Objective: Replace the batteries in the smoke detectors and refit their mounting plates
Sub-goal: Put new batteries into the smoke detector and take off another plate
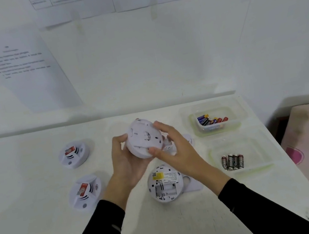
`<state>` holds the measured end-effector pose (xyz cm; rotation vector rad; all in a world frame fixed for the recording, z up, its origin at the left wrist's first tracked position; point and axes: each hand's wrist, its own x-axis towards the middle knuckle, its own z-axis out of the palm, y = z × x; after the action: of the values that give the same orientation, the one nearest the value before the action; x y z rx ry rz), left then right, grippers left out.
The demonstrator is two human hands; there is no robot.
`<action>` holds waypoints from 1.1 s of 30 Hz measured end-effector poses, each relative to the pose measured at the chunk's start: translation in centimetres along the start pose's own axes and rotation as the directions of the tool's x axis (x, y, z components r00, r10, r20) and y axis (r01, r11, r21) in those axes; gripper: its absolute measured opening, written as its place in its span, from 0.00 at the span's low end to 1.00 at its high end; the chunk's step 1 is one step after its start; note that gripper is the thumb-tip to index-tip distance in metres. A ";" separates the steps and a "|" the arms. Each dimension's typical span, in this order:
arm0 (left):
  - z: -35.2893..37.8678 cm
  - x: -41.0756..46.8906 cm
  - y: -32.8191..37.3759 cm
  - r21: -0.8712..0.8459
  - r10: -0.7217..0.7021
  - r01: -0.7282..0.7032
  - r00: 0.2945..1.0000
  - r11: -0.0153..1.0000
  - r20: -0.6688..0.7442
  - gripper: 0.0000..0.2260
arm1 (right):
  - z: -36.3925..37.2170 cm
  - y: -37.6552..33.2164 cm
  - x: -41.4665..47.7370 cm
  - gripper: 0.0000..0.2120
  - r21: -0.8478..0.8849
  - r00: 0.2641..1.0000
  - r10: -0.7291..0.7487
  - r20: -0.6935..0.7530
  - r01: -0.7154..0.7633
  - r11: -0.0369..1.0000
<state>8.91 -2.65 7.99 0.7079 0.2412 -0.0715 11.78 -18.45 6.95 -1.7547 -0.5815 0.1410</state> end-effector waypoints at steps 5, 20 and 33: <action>2.6 -1.0 -1.8 -0.232 0.014 0.009 0.995 0.973 0.100 0.25 | -1.1 -1.5 -1.5 0.28 -0.110 0.978 -0.182 -0.105 0.171 0.979; 5.3 -0.7 -4.1 -0.165 0.049 -0.027 0.991 0.986 0.127 0.20 | -3.2 -1.1 -1.9 0.31 -0.343 0.916 -0.323 -0.237 0.233 0.910; 4.7 0.1 -4.5 -0.044 0.055 -0.051 0.995 0.998 0.087 0.20 | -3.9 -1.7 -0.8 0.30 -0.696 0.907 -0.421 -0.027 0.285 0.659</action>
<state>9.26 -9.14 8.55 0.6673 0.1387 -0.0466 12.09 -22.00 9.47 -2.2821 -0.9033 -0.5928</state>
